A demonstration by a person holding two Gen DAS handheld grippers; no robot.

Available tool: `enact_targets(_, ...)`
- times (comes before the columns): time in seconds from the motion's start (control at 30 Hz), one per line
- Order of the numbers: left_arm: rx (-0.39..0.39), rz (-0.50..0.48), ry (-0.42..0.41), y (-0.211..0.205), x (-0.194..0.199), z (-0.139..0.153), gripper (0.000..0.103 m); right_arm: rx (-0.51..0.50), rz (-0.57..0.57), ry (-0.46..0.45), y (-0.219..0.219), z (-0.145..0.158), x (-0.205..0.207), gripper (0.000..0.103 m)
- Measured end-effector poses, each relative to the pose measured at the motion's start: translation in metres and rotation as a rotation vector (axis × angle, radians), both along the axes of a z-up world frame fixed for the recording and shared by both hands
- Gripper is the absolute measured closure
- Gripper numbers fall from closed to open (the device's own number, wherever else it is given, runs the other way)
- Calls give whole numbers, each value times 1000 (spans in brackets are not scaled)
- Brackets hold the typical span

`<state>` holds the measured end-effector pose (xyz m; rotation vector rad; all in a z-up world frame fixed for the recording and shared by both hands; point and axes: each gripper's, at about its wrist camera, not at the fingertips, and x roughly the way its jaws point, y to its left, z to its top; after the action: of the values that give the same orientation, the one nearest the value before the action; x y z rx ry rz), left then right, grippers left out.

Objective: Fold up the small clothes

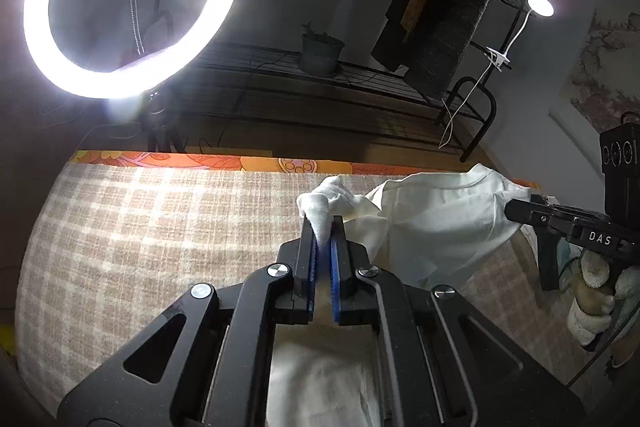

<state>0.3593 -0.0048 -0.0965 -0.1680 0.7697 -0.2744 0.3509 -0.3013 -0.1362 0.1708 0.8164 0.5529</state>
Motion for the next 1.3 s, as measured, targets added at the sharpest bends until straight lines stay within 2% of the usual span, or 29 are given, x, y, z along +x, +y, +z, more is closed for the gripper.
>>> enact_targets(0.27,-3,-10,-9,11,-74,9,100,-23,23,-9,4,6,-70,103)
enact_targets(0.57,-14,-15,35,18,-157,-13,100,-73,59,4,13,-15,-159,103)
enact_targets(0.77,36,-28,61,18,-198,-37,100,-122,60,13,15,-39,-202,103)
enact_targets(0.83,59,-37,80,18,-205,-44,100,-172,59,5,17,-48,-215,103)
enact_targets(0.9,114,-48,76,16,-218,-51,100,-216,62,-3,21,-56,-227,103)
enact_targets(1.0,137,-70,106,19,-231,-55,99,-289,60,-31,20,-65,-245,101)
enact_targets(1.13,166,-99,110,27,-252,-52,89,-325,69,-49,10,-68,-270,100)
enact_targets(1.23,132,-87,121,41,-267,-48,75,-298,82,-41,-3,-63,-286,98)
enact_targets(1.3,49,-33,157,56,-268,-48,70,-268,76,-32,-12,-59,-295,85)
